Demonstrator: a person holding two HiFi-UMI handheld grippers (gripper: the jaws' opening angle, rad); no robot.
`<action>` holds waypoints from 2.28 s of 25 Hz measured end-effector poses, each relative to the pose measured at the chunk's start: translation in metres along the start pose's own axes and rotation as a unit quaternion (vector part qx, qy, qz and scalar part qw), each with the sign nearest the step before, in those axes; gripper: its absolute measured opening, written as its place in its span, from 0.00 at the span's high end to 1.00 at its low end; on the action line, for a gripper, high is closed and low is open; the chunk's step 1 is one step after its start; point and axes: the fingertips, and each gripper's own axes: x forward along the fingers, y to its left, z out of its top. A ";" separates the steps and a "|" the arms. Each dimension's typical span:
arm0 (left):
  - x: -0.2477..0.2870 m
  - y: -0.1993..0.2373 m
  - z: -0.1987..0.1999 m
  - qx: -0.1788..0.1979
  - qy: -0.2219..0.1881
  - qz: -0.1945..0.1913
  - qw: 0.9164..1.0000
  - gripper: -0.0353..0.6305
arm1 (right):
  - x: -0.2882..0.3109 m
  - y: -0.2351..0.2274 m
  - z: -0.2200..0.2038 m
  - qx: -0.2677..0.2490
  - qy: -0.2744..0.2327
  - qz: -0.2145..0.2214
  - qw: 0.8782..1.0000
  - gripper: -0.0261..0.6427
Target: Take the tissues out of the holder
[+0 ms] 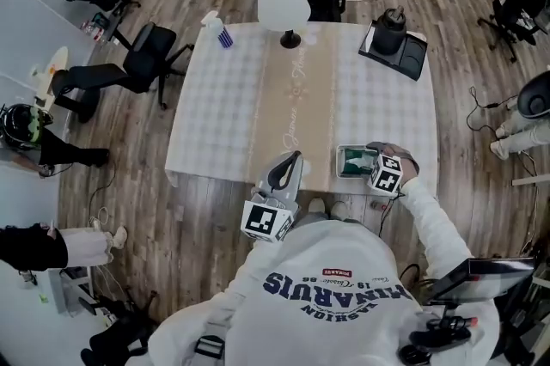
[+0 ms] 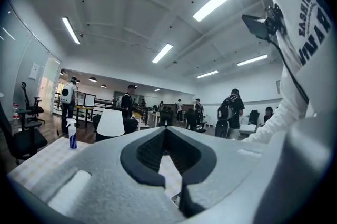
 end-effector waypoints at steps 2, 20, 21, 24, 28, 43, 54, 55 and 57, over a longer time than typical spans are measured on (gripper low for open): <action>-0.001 0.001 0.000 0.001 0.000 0.000 1.000 0.94 | 0.019 0.000 -0.008 -0.018 0.034 0.020 0.999 0.39; -0.015 0.017 -0.002 -0.005 -0.001 0.029 1.000 0.94 | 0.089 0.018 -0.039 -0.055 0.177 0.134 0.974 0.40; -0.015 0.018 -0.002 -0.005 -0.002 0.029 1.000 0.94 | 0.089 0.019 -0.039 -0.051 0.180 0.141 0.972 0.44; -0.014 0.023 -0.001 -0.003 -0.004 0.031 1.000 0.94 | 0.089 0.014 -0.036 -0.051 0.182 0.139 0.972 0.55; -0.018 0.028 -0.004 -0.006 -0.002 0.038 0.999 0.94 | 0.091 0.015 -0.036 -0.050 0.185 0.142 0.971 0.55; -0.020 0.022 -0.001 0.000 -0.007 0.030 1.000 0.94 | 0.082 0.016 -0.035 -0.057 0.191 0.104 0.974 0.60; -0.015 0.023 0.000 0.003 -0.008 0.024 1.000 0.94 | 0.044 -0.003 -0.020 -0.048 0.170 0.077 0.981 0.61; -0.014 0.024 0.000 0.004 -0.008 0.022 1.000 0.94 | 0.037 -0.005 -0.018 -0.048 0.169 0.078 0.981 0.61; -0.010 0.024 0.001 0.008 -0.008 0.016 1.000 0.94 | 0.021 -0.008 -0.012 -0.052 0.172 0.079 0.980 0.61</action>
